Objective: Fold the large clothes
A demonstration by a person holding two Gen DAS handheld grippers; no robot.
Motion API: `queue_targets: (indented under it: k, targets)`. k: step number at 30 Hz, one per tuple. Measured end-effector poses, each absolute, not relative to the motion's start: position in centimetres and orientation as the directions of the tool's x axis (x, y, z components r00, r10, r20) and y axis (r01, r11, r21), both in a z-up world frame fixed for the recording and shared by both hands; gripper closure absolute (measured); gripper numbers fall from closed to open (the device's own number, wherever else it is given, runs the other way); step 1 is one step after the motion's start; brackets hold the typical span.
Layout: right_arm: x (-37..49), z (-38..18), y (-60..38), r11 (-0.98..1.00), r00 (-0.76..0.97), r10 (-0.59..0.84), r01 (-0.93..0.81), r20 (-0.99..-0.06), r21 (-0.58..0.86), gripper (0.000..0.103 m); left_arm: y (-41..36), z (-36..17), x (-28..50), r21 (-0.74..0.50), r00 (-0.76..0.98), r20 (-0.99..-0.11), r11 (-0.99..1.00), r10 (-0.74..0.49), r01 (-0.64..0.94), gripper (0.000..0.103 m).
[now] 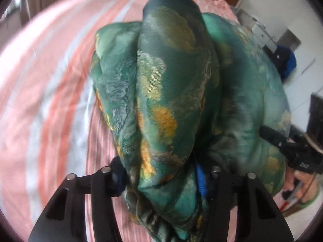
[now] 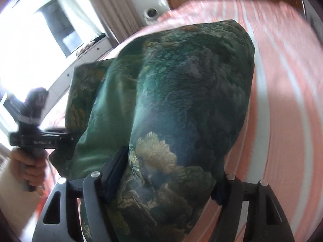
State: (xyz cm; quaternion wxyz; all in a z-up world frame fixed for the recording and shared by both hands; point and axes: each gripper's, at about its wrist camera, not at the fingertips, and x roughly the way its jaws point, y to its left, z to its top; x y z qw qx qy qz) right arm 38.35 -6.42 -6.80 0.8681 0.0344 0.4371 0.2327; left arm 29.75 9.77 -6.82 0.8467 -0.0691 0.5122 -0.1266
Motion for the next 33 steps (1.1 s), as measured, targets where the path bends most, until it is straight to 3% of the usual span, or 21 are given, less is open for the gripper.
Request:
queue_targets:
  k: [8, 15, 17, 19, 21, 22, 24, 26, 30, 33]
  targets:
    - [31.4, -1.0, -5.1, 0.891, 0.687, 0.394, -0.448, -0.61, 0.071, 0.034, 5.9, -2.3, 26.2, -0.224, 0.554, -0.778, 0.954, -0.297, 0.198, 0.054]
    - [34.7, 2.3, -8.8, 0.9, 0.723, 0.41, -0.42, -0.556, 0.117, 0.034, 2.7, 2.3, 31.1, -0.205, 0.645, -0.703, 0.954, -0.3, 0.22, 0.053]
    - [37.2, 2.5, -10.5, 0.904, 0.734, 0.419, -0.393, -0.535, 0.168, 0.034, 1.7, 2.6, 33.8, -0.194, 0.668, -0.686, 0.957, -0.288, 0.214, 0.042]
    - [39.7, 1.9, -12.1, 0.9, 0.722, 0.436, -0.367, -0.537, 0.236, 0.027, 2.1, 1.4, 37.2, -0.178, 0.663, -0.704, 0.967, -0.255, 0.183, 0.003]
    - [43.8, 0.2, -13.9, 0.908, 0.706, 0.414, -0.275, -0.575, 0.316, 0.005, 2.9, -0.7, 38.9, -0.124, 0.66, -0.736, 0.988, -0.151, 0.088, 0.001]
    - [45.3, -1.2, -14.9, 0.935, 0.713, 0.339, -0.185, -0.613, 0.301, 0.0, 3.4, -2.6, 39.4, -0.108, 0.631, -0.768, 0.993, -0.111, 0.043, 0.001]
    - [45.9, -2.9, -15.5, 0.962, 0.704, 0.262, -0.135, -0.66, 0.238, 0.0, 3.8, -5.1, 38.7, -0.143, 0.586, -0.797, 0.988, -0.147, 0.055, 0.002]
    - [45.1, -4.3, -15.1, 0.971, 0.687, 0.238, -0.151, -0.687, 0.186, 0.0, 4.5, -5.1, 35.8, -0.183, 0.639, -0.744, 0.98, -0.194, 0.084, 0.002]
    - [40.2, -3.7, -15.1, 0.976, 0.737, 0.213, -0.189, -0.642, 0.108, 0.0, 3.4, -3.2, 29.9, -0.113, 0.711, -0.69, 0.99, -0.135, 0.079, 0.001]
    - [36.9, -3.7, -15.2, 0.98, 0.771, 0.151, -0.201, -0.618, -0.011, 0.0, 4.8, -1.9, 27.3, 0.014, 0.761, -0.648, 0.998, -0.033, 0.056, 0.001]
